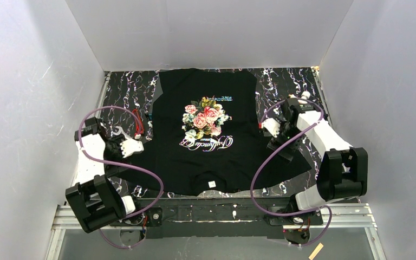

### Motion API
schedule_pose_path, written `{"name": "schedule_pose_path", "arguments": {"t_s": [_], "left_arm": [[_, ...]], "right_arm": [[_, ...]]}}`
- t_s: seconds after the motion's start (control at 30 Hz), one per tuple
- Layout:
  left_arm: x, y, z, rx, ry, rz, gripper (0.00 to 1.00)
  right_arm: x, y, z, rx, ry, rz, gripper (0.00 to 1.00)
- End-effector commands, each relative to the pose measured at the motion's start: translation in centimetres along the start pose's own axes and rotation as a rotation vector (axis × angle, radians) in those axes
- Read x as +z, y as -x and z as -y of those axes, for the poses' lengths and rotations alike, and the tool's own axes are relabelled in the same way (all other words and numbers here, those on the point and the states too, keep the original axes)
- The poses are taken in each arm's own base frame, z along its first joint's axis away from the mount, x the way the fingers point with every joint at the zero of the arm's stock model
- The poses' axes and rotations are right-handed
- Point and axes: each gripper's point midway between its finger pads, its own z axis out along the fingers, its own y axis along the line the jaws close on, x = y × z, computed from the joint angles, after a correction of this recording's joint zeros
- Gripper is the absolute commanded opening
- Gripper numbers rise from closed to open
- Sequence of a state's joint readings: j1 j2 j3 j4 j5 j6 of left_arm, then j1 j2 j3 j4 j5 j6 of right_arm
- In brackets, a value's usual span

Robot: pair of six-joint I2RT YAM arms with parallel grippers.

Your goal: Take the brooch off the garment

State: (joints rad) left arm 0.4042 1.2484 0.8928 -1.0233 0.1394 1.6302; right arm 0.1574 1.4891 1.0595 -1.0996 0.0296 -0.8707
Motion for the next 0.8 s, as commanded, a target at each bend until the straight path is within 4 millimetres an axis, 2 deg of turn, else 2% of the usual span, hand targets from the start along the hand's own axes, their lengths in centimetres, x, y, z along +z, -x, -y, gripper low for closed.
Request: {"name": "schedule_pose_path", "arguments": {"t_s": [0.0,0.1,0.33,0.47,0.63,0.7,0.77], "left_arm": [[-2.9,3.1,1.6,-0.079,-0.039,0.143,0.98],[-5.2,5.1,0.2,-0.155,-0.003,0.233,0.98],[-11.4,11.3,-5.5,-0.489,0.06,0.383,0.98],[-13.3,14.8,-8.5,-0.64,0.045,0.435,0.98],[-12.8,18.7,-11.7,-0.749,0.086,0.435,0.98],[-11.6,19.1,-12.9,-0.813,0.162,0.398,0.98],[-9.9,20.4,-12.8,-0.823,0.207,0.341,0.98]], "right_arm": [[-4.3,3.0,-0.7,-0.02,0.036,0.168,0.98],[-6.7,5.4,0.1,-0.006,-0.001,0.281,0.98],[-12.5,11.3,3.7,0.044,-0.115,0.533,0.98],[-14.5,14.0,5.6,0.087,-0.144,0.629,0.98],[-14.8,16.6,7.9,0.165,-0.156,0.701,0.98],[-13.9,17.2,8.3,0.195,-0.138,0.699,0.98],[-12.2,17.3,8.4,0.214,-0.116,0.675,0.99]]}}
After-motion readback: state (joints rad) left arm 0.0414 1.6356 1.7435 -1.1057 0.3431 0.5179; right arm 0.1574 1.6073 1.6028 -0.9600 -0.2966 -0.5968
